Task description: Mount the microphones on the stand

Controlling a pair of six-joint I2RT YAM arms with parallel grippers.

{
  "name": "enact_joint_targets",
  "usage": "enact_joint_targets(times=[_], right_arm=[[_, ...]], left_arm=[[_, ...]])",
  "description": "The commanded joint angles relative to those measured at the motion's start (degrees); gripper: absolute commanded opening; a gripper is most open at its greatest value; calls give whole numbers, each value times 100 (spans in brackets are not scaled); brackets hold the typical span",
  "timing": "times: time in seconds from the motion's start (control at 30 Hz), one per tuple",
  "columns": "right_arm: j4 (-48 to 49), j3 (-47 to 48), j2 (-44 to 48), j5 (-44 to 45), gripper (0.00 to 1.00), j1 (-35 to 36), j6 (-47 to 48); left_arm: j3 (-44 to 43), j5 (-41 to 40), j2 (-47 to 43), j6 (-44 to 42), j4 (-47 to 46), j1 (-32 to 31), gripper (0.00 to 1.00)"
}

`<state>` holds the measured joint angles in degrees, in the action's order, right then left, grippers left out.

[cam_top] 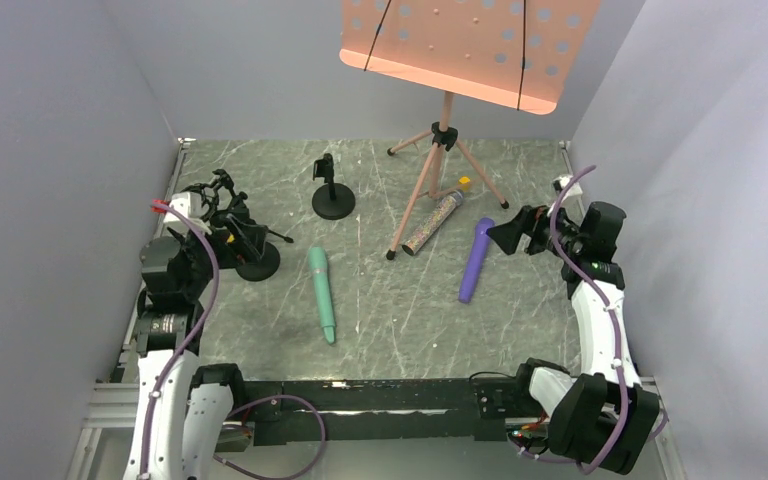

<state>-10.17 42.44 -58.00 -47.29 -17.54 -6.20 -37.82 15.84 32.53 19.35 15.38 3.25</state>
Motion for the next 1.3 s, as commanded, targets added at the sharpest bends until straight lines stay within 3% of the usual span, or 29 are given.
enact_joint_targets(times=[0.0,0.2,0.43,0.7,0.8,0.9,0.97,1.13,1.27], right_arm=[[-104,28,148,-1358,100,114,1294],[-756,362,79,-1648,100,203,1853],[-846,401,97,-1731,100,217,1821],[-828,415,97,-1641,100,252,1749],[-819,423,80,-1635,100,273,1728],[-819,408,84,-1582,100,291,1742],[-819,403,101,-1529,100,300,1753],[-854,439,89,-1509,100,309,1746],[-862,449,58,-1481,100,370,1749]], left_arm=[[-684,1256,367,1241,-342,484,99],[-1520,1841,1013,1139,753,1062,99],[-2535,196,1271,-28,2151,1084,99],[-2504,-1548,1271,465,2516,1082,99],[-2601,-1174,1543,361,2291,1082,99],[-2736,-18,1866,149,1832,1082,95],[-2874,313,2074,157,1665,1082,93],[-3591,-321,2626,-528,1995,1084,90],[-4358,-454,3347,-827,2639,1082,73]])
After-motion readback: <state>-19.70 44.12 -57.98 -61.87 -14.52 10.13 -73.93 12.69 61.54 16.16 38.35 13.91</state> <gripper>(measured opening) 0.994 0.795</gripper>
